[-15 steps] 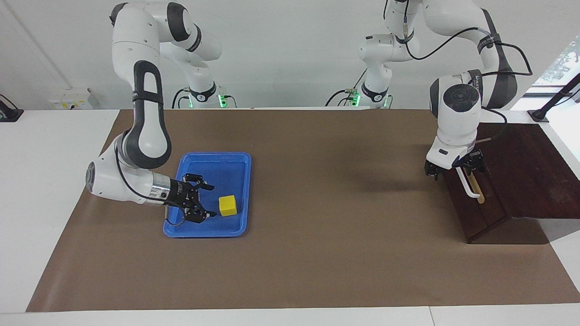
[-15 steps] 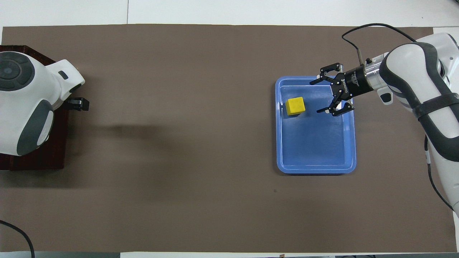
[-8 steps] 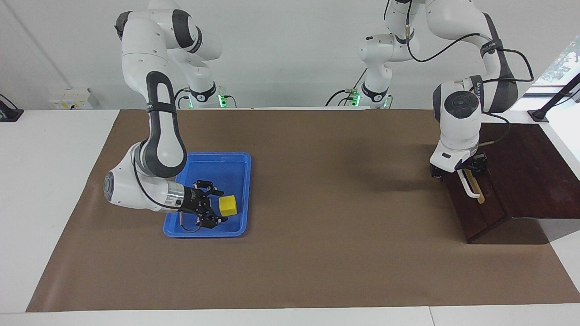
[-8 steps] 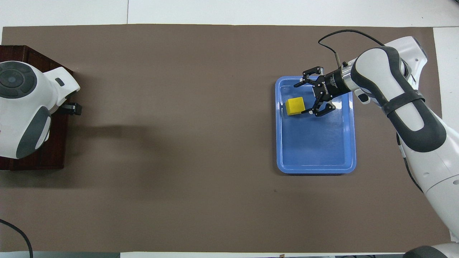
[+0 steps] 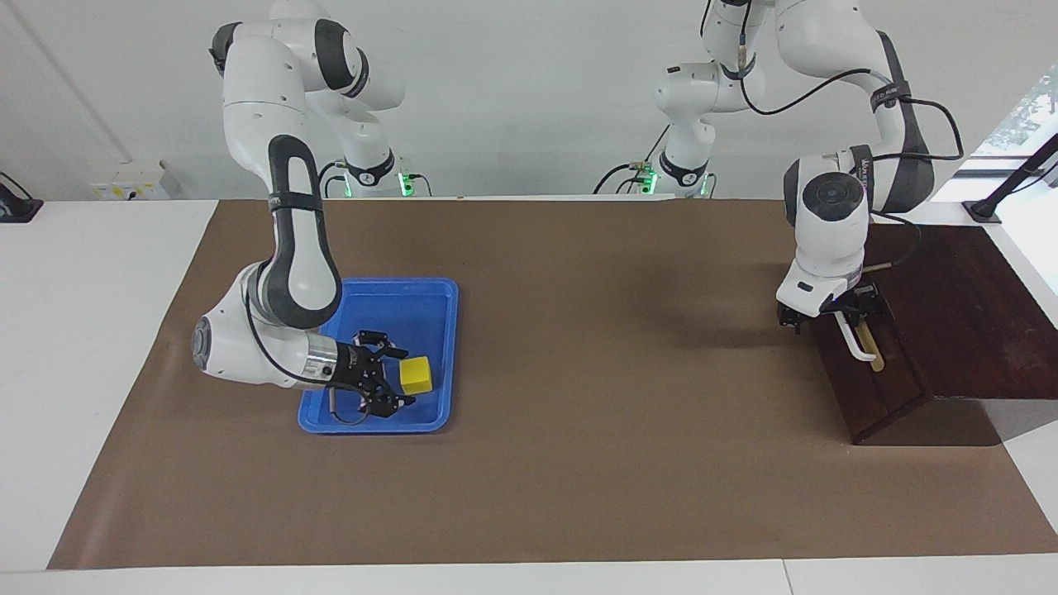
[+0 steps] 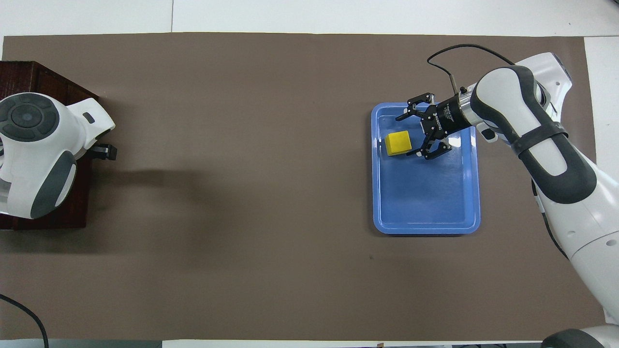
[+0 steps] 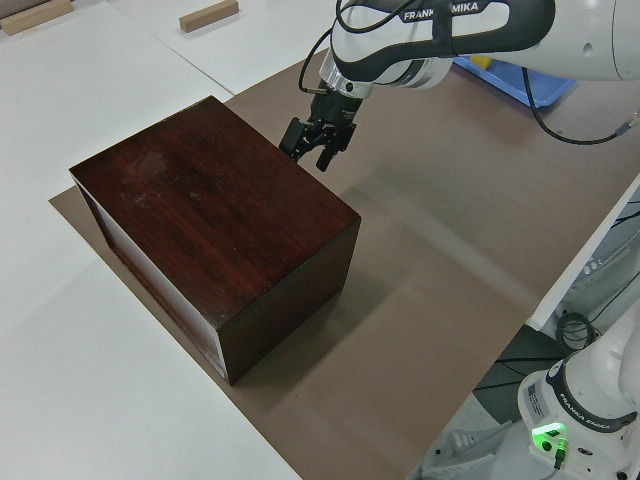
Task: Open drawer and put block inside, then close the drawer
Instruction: 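Grasp the yellow cube with the right gripper while the left gripper pulls the drawer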
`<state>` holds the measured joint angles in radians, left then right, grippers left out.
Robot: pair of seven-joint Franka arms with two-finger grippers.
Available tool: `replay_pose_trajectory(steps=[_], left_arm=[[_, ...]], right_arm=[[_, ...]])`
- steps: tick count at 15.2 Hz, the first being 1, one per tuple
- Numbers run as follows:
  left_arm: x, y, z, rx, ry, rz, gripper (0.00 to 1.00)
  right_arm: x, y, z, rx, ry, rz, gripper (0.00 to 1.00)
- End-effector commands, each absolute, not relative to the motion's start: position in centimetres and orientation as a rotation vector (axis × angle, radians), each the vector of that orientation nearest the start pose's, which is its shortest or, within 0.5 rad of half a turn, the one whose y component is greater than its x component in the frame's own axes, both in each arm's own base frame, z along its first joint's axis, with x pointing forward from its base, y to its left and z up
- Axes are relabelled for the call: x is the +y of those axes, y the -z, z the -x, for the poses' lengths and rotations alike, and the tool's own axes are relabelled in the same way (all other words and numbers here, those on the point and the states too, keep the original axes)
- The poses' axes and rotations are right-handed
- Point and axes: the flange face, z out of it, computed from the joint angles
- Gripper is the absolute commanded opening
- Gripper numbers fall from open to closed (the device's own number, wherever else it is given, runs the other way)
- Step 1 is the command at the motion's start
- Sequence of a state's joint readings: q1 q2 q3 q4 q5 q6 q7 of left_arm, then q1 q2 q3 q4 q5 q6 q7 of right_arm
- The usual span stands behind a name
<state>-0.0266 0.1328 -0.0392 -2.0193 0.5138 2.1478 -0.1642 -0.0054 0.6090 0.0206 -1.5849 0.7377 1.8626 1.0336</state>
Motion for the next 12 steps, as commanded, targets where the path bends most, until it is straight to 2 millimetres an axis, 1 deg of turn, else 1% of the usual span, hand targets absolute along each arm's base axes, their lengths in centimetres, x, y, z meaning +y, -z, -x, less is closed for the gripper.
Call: replay_pose_trajectory(steps=[1, 4, 5, 6, 8, 9, 12], left_arm=[[-2.0, -38.8, -57.5, 0.267, 0.088, 2.694, 1.00], [-2.2, -38.8, -57.4, 0.276, 0.087, 2.693, 1.00], [-2.3, -38.8, -57.5, 0.283, 0.088, 2.693, 1.00], [-2.9, -38.8, -57.4, 0.299, 0.091, 2.691, 1.00], [-3.9, -38.8, -57.3, 0.321, 0.087, 2.687, 1.00], [-4.7, -38.9, -57.2, 0.335, 0.089, 2.686, 1.00], [-6.3, -38.8, -56.8, 0.362, 0.073, 2.680, 1.00]], right_arm=[[6.0, -27.3, -66.6, 1.609, -0.823, 2.033, 1.00], [5.9, -27.2, -66.5, 1.608, -0.822, 2.053, 1.00], [5.9, -27.2, -66.5, 1.608, -0.822, 2.053, 0.93], [5.9, -27.2, -66.5, 1.616, -0.826, 2.049, 0.73], [5.9, -27.2, -66.5, 1.647, -0.833, 2.031, 0.06], [5.9, -27.4, -66.6, 1.670, -0.836, 2.015, 0.00], [5.4, -28.2, -66.8, 1.671, -0.823, 2.013, 0.00]])
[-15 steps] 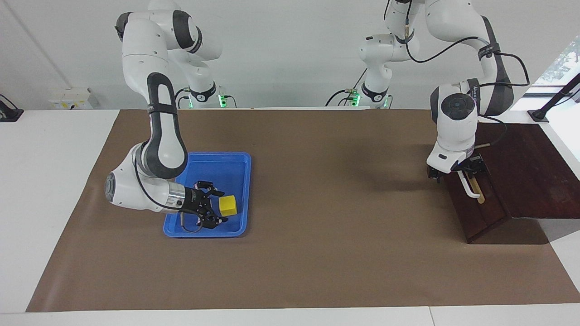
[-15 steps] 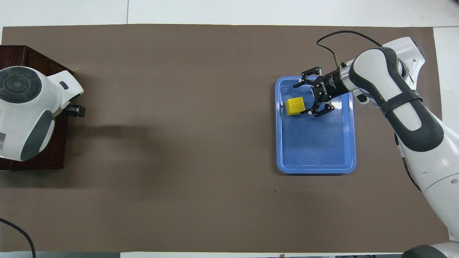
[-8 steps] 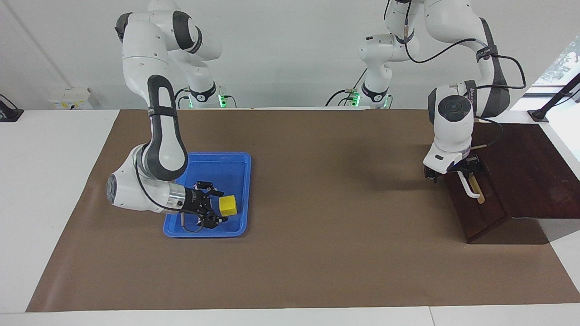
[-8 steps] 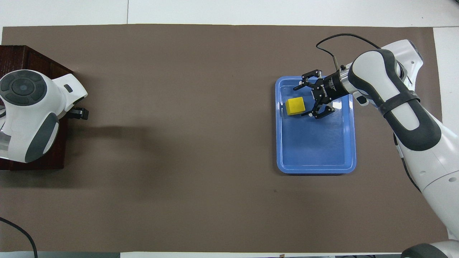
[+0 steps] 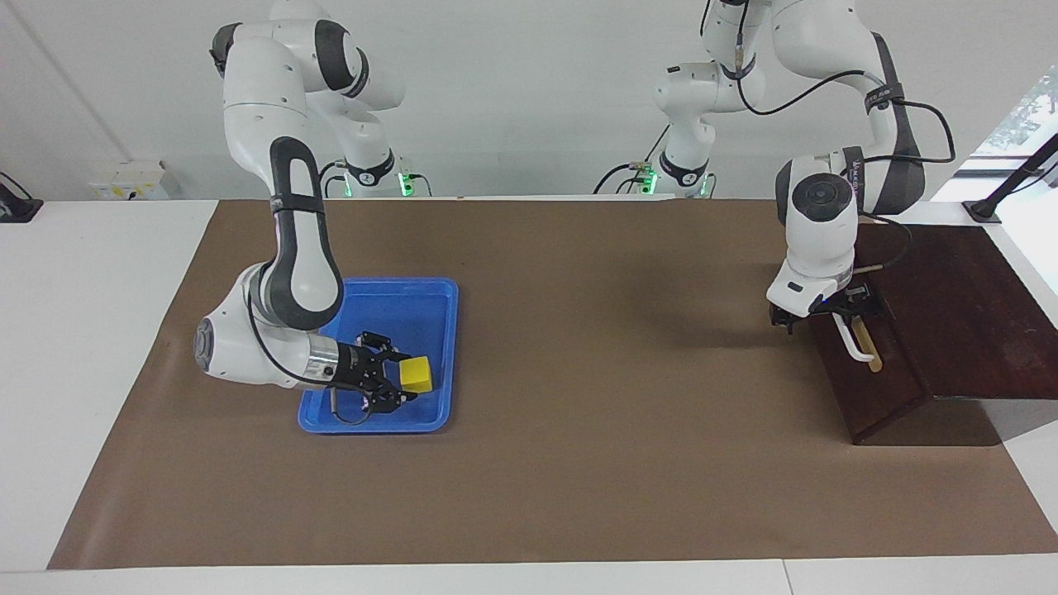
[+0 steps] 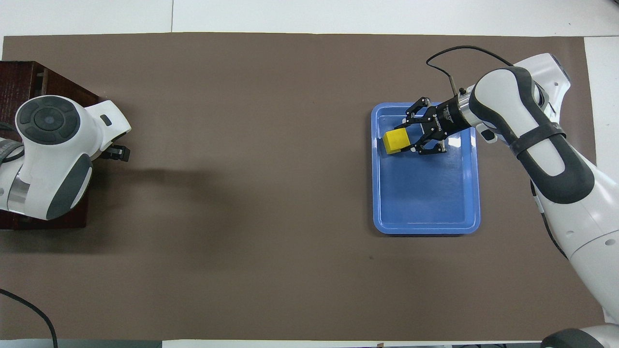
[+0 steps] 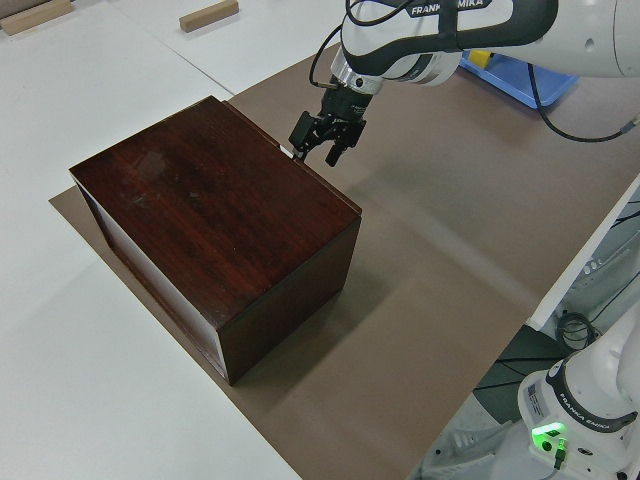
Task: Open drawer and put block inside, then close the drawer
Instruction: 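Grasp the yellow cube with the right gripper while the left gripper pulls the drawer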
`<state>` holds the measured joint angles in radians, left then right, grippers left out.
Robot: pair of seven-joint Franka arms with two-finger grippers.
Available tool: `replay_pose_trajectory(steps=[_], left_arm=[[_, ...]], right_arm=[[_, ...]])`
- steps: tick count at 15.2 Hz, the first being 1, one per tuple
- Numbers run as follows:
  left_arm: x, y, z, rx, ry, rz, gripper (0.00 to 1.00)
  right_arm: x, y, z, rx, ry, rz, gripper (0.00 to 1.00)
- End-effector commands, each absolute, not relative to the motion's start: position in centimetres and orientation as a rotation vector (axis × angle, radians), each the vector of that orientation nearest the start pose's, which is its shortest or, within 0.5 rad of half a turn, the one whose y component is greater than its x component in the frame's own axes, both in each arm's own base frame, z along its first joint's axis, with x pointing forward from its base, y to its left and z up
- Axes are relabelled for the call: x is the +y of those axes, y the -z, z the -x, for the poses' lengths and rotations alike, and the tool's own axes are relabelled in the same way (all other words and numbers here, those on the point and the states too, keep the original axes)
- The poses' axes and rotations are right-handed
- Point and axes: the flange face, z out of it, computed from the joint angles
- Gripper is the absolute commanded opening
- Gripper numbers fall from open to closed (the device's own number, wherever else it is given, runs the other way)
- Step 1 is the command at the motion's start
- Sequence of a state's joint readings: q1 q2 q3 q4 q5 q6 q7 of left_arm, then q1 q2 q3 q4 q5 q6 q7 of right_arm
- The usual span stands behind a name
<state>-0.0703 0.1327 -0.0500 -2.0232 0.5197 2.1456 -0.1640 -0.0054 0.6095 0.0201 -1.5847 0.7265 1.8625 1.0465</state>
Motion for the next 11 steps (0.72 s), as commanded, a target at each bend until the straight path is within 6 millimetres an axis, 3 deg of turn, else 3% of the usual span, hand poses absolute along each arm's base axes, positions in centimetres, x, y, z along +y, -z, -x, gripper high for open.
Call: replay_pose_trajectory(steps=[1, 4, 7, 11], left_arm=[[-6.6, -38.9, -56.7, 0.364, 0.074, 2.680, 1.00], [-8.3, -38.8, -56.2, 0.391, 0.055, 2.675, 1.00], [-10.0, -38.8, -55.9, 0.424, 0.051, 2.675, 1.00], [-12.1, -38.9, -55.3, 0.459, 0.053, 2.681, 1.00]], right_arm=[[5.2, -28.5, -66.9, 1.670, -0.818, 2.013, 0.00], [4.9, -31.4, -67.6, 1.654, -0.828, 2.006, 0.00], [5.0, -37.3, -68.9, 1.687, -0.798, 2.045, 0.00], [6.4, -45.0, -67.7, 1.702, -0.718, 2.064, 0.00]])
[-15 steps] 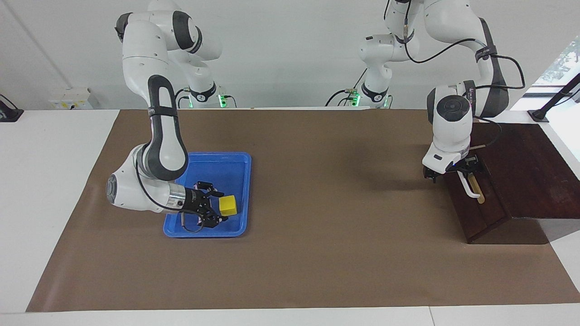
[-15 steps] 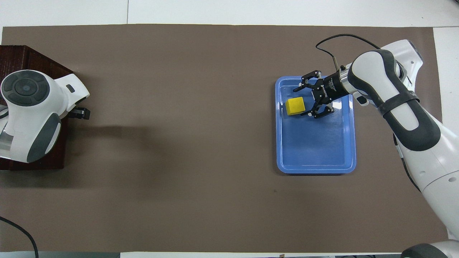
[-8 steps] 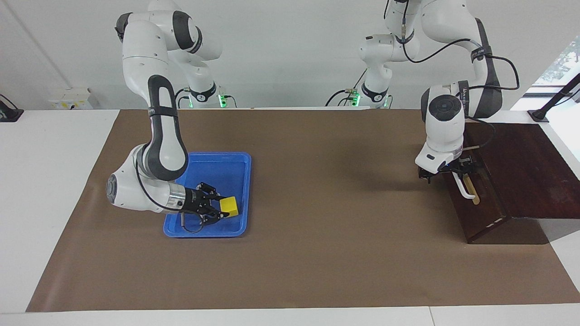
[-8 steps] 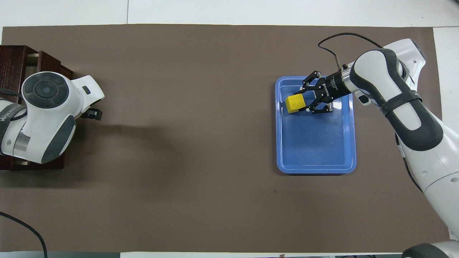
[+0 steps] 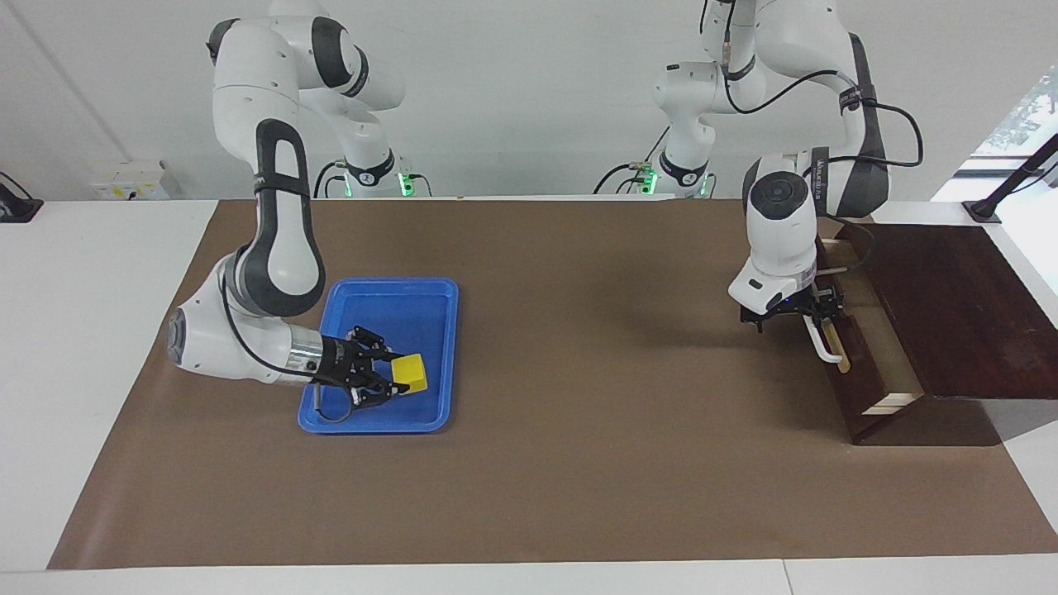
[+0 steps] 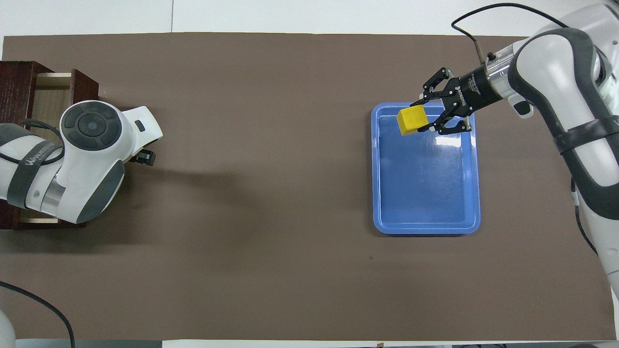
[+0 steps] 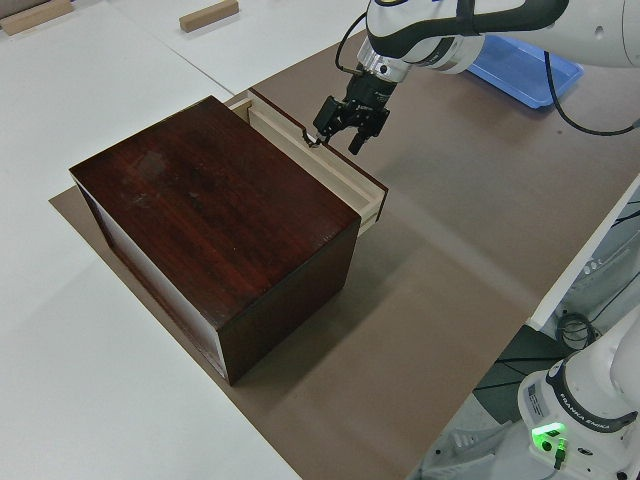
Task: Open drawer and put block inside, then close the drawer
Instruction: 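Grasp the yellow cube with the right gripper while the left gripper pulls the drawer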
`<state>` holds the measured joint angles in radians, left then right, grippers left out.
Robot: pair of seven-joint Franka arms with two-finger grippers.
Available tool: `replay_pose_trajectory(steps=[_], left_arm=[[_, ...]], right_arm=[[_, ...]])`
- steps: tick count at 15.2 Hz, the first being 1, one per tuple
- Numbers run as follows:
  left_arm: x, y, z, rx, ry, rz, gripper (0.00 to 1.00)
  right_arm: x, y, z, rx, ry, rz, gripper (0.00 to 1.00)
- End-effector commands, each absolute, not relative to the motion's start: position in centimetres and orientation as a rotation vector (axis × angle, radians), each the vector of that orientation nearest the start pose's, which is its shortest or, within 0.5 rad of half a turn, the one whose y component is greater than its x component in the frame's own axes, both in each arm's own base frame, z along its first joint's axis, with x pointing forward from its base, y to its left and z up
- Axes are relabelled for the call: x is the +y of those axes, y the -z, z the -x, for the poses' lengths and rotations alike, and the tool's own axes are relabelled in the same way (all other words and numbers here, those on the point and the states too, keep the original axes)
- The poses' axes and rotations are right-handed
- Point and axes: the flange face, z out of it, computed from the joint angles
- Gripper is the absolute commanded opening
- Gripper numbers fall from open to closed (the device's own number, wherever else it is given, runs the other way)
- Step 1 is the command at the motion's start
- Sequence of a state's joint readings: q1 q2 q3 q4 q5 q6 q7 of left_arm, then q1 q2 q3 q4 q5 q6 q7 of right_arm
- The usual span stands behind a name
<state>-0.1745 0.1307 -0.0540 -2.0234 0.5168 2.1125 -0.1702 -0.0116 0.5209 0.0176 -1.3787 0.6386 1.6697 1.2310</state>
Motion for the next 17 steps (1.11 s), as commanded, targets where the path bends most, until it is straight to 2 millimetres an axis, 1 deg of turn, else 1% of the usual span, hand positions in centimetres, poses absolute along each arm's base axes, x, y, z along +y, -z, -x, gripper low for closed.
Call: replay_pose_trajectory(steps=[1, 2, 3, 5, 6, 9, 11, 13, 14, 16, 17], left_arm=[[-12.3, -38.9, -55.3, 0.467, 0.052, 2.679, 1.00], [-12.7, -38.9, -55.2, 0.479, 0.054, 2.677, 1.00], [-13.1, -38.9, -55.1, 0.489, 0.055, 2.675, 1.00], [-13.5, -38.8, -54.9, 0.500, 0.052, 2.671, 1.00], [-14.0, -38.9, -54.7, 0.511, 0.048, 2.667, 1.00], [-14.1, -38.9, -54.7, 0.514, 0.043, 2.672, 1.00], [-14.1, -39.2, -54.8, 0.510, 0.035, 2.668, 1.00], [-14.0, -40.1, -55.4, 0.492, 0.027, 2.662, 1.00], [-14.0, -41.0, -55.9, 0.481, 0.024, 2.657, 1.00], [-14.2, -43.2, -56.9, 0.466, 0.016, 2.661, 1.00], [-14.6, -44.4, -57.5, 0.447, 0.005, 2.692, 1.00]], right_arm=[[6.7, -46.6, -67.1, 1.706, -0.722, 2.061, 0.00], [7.3, -48.3, -66.6, 1.698, -0.716, 2.063, 0.00], [8.2, -49.6, -66.0, 1.707, -0.720, 2.061, 0.00], [9.2, -51.3, -65.3, 1.725, -0.736, 2.042, 0.00], [9.4, -51.9, -65.1, 1.728, -0.742, 2.031, 0.00], [10.5, -53.3, -64.5, 1.745, -0.740, 2.013, 0.00], [11.3, -53.6, -64.3, 1.759, -0.751, 2.005, 0.00], [11.5, -53.6, -64.3, 1.759, -0.754, 2.005, 0.00], [11.6, -53.6, -64.2, 1.758, -0.756, 2.006, 0.00], [11.8, -53.8, -64.3, 1.751, -0.777, 1.978, 0.00], [11.9, -53.8, -64.3, 1.748, -0.778, 1.976, 0.00]])
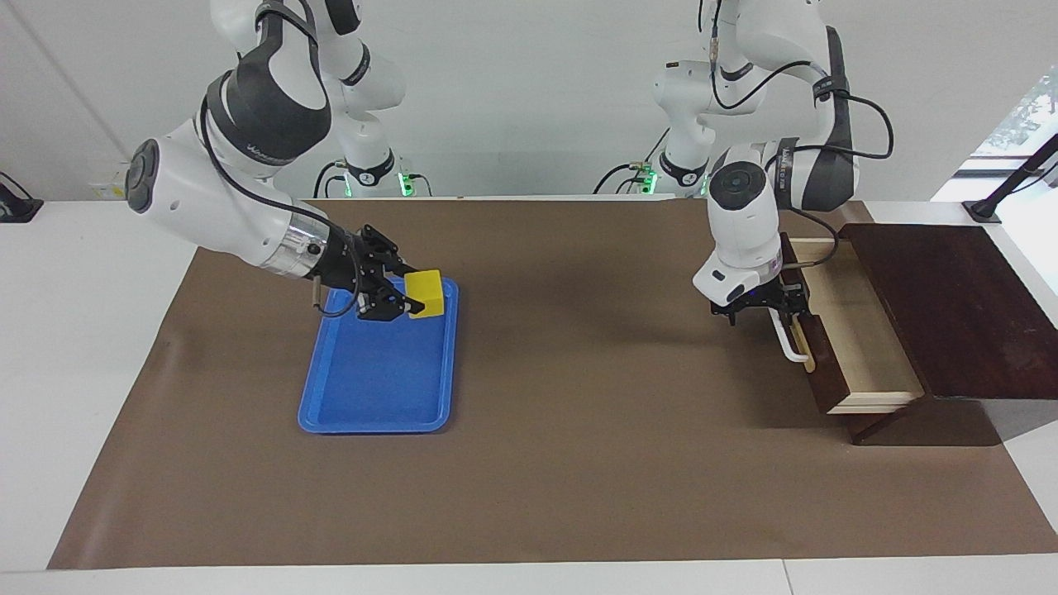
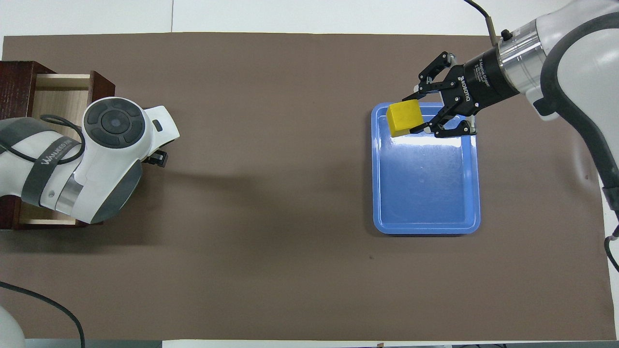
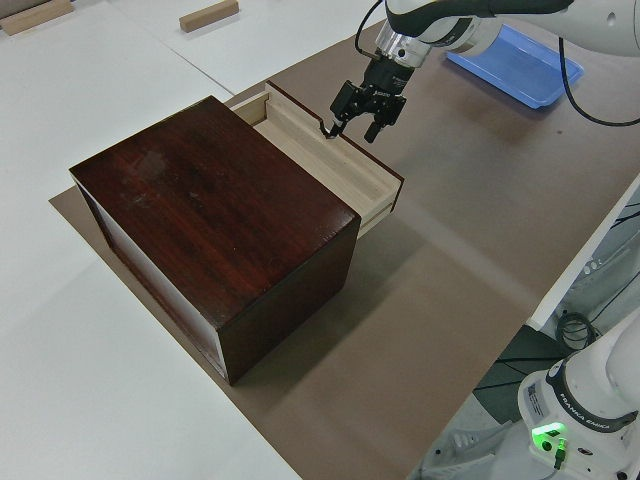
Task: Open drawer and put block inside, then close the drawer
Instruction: 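Lift the cube with the right gripper toward the left gripper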
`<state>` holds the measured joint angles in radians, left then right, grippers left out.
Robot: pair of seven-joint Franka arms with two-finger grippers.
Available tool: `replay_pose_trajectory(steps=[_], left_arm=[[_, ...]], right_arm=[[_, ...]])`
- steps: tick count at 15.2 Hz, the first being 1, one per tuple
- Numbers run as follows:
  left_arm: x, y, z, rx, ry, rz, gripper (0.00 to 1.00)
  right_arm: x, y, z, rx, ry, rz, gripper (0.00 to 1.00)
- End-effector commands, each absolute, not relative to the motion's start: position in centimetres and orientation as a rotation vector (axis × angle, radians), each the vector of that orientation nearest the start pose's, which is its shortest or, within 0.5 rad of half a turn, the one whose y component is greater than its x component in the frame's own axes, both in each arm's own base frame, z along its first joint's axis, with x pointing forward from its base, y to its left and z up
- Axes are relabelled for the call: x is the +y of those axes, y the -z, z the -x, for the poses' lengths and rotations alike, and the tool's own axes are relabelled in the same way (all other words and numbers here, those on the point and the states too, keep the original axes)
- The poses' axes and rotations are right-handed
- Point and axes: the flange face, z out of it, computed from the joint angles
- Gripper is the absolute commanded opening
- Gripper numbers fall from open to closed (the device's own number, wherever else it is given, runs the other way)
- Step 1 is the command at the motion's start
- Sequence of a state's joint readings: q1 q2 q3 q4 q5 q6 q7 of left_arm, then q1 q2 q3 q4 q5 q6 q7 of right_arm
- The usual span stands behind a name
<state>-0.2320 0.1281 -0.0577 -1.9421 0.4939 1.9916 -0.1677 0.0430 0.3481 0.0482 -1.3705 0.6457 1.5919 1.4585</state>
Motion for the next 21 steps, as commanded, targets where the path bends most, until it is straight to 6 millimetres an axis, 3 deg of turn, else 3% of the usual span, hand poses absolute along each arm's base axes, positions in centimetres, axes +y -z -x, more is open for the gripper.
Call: replay_pose_trajectory(steps=[1, 5, 7, 10, 11, 13, 15, 20, 21], left_arm=[[-14.9, -45.8, -58.0, 0.419, 0.005, 2.724, 1.00], [-16.2, -51.1, -58.4, 0.225, 0.030, 2.936, 1.00], [-16.9, -53.4, -58.2, -0.021, 0.040, 3.015, 1.00], [-18.4, -55.1, -56.6, -0.455, 0.016, 3.032, 1.00], [-19.5, -55.5, -55.9, -0.603, 0.020, 3.009, 1.00], [-21.3, -56.0, -55.0, -0.937, -0.045, 2.980, 1.00], [-22.4, -58.1, -54.6, -1.233, -0.056, 2.902, 1.00], [-23.7, -58.7, -54.7, -1.943, -0.084, 2.519, 1.00], [-24.9, -59.0, -54.5, -2.051, -0.067, 2.464, 1.00]], right_arm=[[12.0, -53.8, -64.3, 1.746, -0.780, 1.974, 0.00], [11.9, -53.9, -64.4, 1.745, -0.771, 1.970, 0.00], [12.1, -53.9, -64.4, 1.742, -0.775, 1.965, 0.00], [13.7, -54.2, -64.4, 1.741, -0.771, 1.947, 0.00], [14.7, -54.2, -64.4, 1.753, -0.763, 1.935, 0.00], [18.6, -54.5, -64.1, 1.777, -0.733, 1.904, 0.00], [21.7, -54.6, -63.7, 1.789, -0.717, 1.883, 0.00], [28.7, -55.3, -62.5, 1.803, -0.667, 1.795, 0.00], [29.8, -55.4, -62.2, 1.807, -0.658, 1.779, 0.00]])
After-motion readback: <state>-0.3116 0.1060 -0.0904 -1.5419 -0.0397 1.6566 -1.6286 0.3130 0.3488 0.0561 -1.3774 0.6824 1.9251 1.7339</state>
